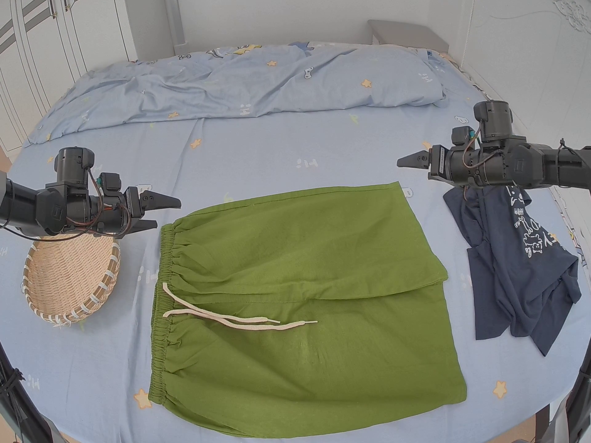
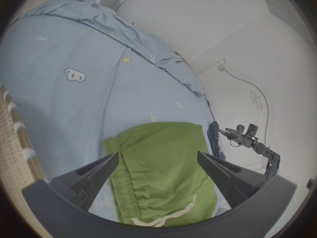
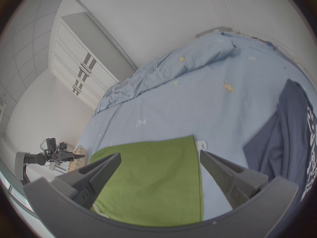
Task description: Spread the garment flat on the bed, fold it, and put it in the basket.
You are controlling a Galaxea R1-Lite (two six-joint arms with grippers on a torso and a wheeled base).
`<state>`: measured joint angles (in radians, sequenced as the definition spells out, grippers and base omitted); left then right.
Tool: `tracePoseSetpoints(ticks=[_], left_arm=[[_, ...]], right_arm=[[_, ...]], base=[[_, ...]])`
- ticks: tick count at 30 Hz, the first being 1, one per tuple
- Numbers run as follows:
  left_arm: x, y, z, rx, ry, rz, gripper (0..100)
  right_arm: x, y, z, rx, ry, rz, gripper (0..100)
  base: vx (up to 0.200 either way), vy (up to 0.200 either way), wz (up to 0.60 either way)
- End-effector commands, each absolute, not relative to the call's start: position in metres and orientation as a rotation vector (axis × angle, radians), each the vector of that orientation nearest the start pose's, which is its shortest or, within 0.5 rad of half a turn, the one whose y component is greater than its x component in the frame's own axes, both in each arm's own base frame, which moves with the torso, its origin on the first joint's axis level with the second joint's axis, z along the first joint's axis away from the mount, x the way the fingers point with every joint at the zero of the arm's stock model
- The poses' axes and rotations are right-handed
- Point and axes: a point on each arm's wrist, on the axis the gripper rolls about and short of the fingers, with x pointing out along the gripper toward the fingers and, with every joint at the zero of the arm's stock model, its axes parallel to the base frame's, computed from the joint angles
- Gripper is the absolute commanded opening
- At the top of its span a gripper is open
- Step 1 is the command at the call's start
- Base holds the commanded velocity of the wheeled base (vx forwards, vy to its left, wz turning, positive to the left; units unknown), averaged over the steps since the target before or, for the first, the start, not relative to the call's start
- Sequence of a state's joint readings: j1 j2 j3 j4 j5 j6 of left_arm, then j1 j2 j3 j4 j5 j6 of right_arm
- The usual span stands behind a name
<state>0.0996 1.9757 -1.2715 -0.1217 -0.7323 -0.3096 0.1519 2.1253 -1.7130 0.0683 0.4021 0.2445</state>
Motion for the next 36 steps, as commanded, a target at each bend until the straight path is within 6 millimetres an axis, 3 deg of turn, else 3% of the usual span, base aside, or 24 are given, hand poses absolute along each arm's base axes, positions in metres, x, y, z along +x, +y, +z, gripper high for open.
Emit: tracePoseSetpoints(ticks=[1,5,6,7,10,15,20,24,32,36], left_arm=[[0.315,0.008,0.18,-0.625,0.695,-0.527,100],[0.265,0.007,0.135,-0.736,0.878,-0.494,100],[0.262,0.007,0.133,-0.741,0.888,-0.495,100],[0.243,0.006,0.119,-0.772,0.943,-0.496,100],[0.212,0.005,0.098,-0.808,1.006,-0.521,100],[0.171,0.005,0.073,-0.795,1.003,-0.61,100],[0.145,0.009,0.056,-0.776,1.004,-0.596,100],[0.135,0.008,0.048,-0.714,1.016,-0.634,100],[0.141,0.011,0.021,-0.657,1.093,-0.693,100],[0.144,0.014,0.017,-0.658,1.083,-0.681,100]], right_arm=[[0.352,0.058,0.227,0.336,0.604,0.453,100],[0.296,0.047,0.194,0.358,0.729,0.422,100],[0.292,0.046,0.192,0.359,0.734,0.419,100],[0.275,0.043,0.181,0.363,0.748,0.413,100],[0.251,0.04,0.162,0.365,0.747,0.417,100],[0.226,0.037,0.153,0.368,0.705,0.425,100],[0.213,0.038,0.152,0.389,0.709,0.431,100],[0.21,0.038,0.146,0.415,0.742,0.47,100],[0.212,0.039,0.147,0.418,0.733,0.482,100],[0.215,0.039,0.144,0.418,0.734,0.483,100]], base=[[0.0,0.0,0.0],[0.0,0.0,0.0],[0.0,0.0,0.0],[0.0,0.0,0.0],[0.0,0.0,0.0],[0.0,0.0,0.0],[0.0,0.0,0.0],[0.0,0.0,0.0],[0.0,0.0,0.0],[0.0,0.0,0.0]])
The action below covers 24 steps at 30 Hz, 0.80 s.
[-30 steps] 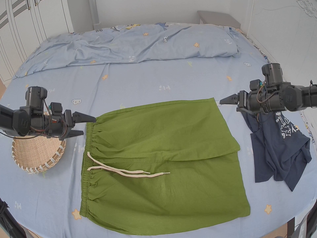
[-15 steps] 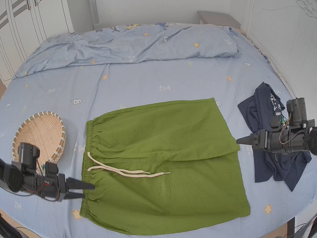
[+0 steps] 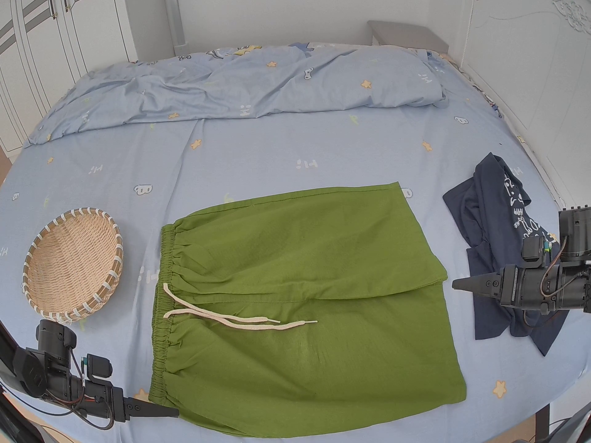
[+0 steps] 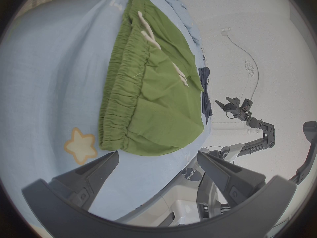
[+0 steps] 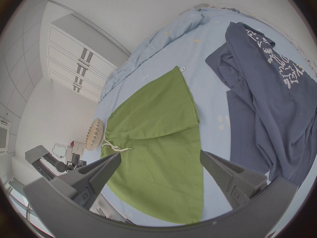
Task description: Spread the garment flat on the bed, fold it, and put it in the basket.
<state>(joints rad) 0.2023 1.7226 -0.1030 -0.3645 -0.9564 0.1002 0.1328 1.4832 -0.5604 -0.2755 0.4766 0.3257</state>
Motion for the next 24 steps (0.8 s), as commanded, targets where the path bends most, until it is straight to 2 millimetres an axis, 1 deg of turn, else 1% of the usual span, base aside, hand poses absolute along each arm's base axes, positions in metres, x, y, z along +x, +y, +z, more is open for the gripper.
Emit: tracePoseSetpoints(ticks=[1,5,16,22,24], left_arm=[[0.145,0.015,0.017,-0.657,1.075,-0.676,100],[0.145,0.015,0.015,-0.662,1.082,-0.672,100],[0.171,0.018,0.006,-0.636,1.049,-0.695,100],[0.181,0.022,0.006,-0.624,1.019,-0.688,100],[0.181,0.022,0.006,-0.623,1.018,-0.688,100]], right_arm=[[0.216,0.04,0.143,0.418,0.733,0.484,100],[0.219,0.04,0.141,0.418,0.736,0.483,100],[0.219,0.04,0.139,0.419,0.744,0.481,100],[0.22,0.04,0.139,0.42,0.746,0.479,100],[0.22,0.04,0.139,0.42,0.746,0.479,100]], base=[[0.0,0.0,0.0],[0.0,0.0,0.0],[0.0,0.0,0.0],[0.0,0.0,0.0],[0.0,0.0,0.0]])
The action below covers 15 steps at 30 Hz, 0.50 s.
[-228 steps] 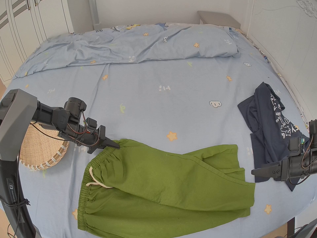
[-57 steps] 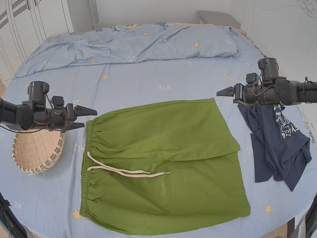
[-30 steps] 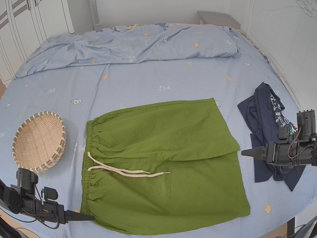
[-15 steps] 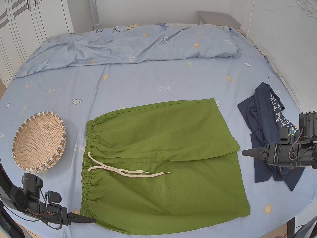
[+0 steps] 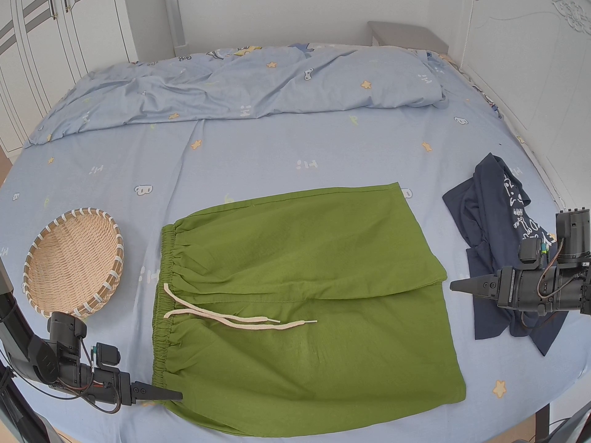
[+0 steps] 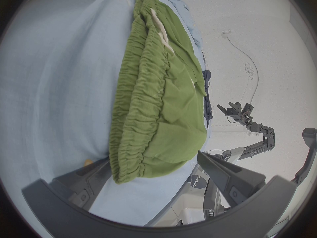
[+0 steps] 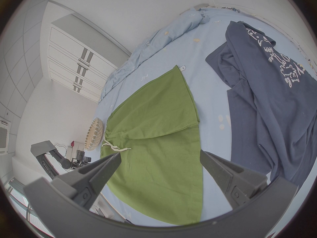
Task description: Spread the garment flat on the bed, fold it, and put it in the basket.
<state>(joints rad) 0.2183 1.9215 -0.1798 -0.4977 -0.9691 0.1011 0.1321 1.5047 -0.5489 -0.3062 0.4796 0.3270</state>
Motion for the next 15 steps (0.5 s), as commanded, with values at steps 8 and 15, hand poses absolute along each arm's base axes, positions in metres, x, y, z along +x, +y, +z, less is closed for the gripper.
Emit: tracePoseSetpoints(ticks=[8,15], left_arm=[[0.182,0.023,0.006,-0.627,1.012,-0.682,0],[0.174,0.029,0.006,-0.654,1.012,-0.645,0]], right_arm=[[0.221,0.04,0.133,0.421,0.768,0.474,100],[0.219,0.038,0.128,0.422,0.76,0.47,100]], base=[[0.0,0.0,0.0],[0.0,0.0,0.0]])
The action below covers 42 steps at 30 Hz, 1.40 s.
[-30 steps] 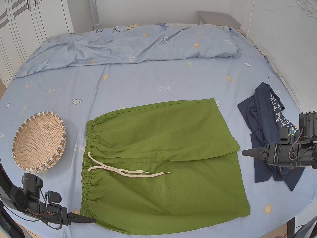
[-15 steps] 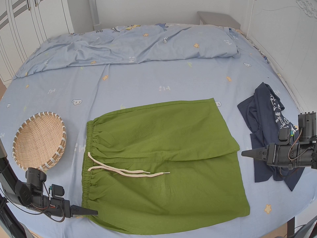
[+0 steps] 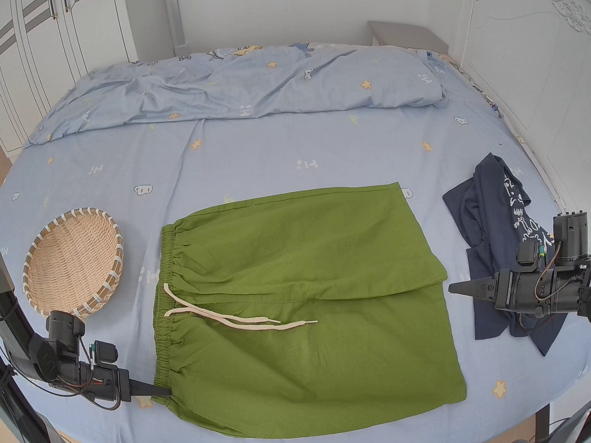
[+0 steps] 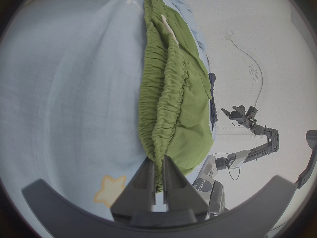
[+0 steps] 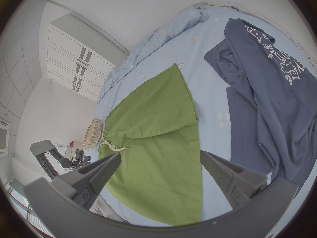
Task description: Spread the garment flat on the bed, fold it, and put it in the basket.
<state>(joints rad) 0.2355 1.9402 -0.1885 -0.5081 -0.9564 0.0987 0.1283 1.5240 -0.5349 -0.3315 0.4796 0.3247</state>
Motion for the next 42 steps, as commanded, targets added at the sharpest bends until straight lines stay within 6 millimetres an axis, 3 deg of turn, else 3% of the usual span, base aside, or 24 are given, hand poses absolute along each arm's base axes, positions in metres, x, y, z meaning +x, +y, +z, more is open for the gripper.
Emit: tracePoseSetpoints(ticks=[1,7,8,9,13,20,29,37,42], left_arm=[[0.172,0.031,0.006,-0.664,1.013,-0.631,0],[0.158,0.037,0.004,-0.702,1.012,-0.585,0],[0.155,0.037,0.004,-0.7,1.006,-0.581,0],[0.155,0.037,0.004,-0.698,1.004,-0.581,0],[0.156,0.037,0.004,-0.695,1.003,-0.584,0],[0.156,0.036,0.004,-0.692,1.003,-0.587,0],[0.157,0.035,0.004,-0.688,1.006,-0.594,0],[0.157,0.035,0.004,-0.686,1.006,-0.597,0],[0.156,0.035,0.004,-0.687,1.008,-0.594,0]], right_arm=[[0.217,0.038,0.126,0.423,0.767,0.469,100],[0.206,0.038,0.113,0.422,0.824,0.462,100],[0.197,0.037,0.103,0.425,0.863,0.459,100],[0.184,0.035,0.089,0.428,0.925,0.448,100],[0.169,0.028,0.069,0.415,0.966,0.435,100],[0.151,0.016,0.05,0.455,1.021,0.486,100],[0.154,0.013,0.02,0.502,1.161,0.587,100],[0.154,0.017,0.018,0.56,1.17,0.679,100],[0.167,0.018,0.014,0.578,1.174,0.698,100]], base=[[0.0,0.0,0.0],[0.0,0.0,0.0],[0.0,0.0,0.0],[0.0,0.0,0.0],[0.0,0.0,0.0],[0.0,0.0,0.0],[0.0,0.0,0.0],[0.0,0.0,0.0],[0.0,0.0,0.0]])
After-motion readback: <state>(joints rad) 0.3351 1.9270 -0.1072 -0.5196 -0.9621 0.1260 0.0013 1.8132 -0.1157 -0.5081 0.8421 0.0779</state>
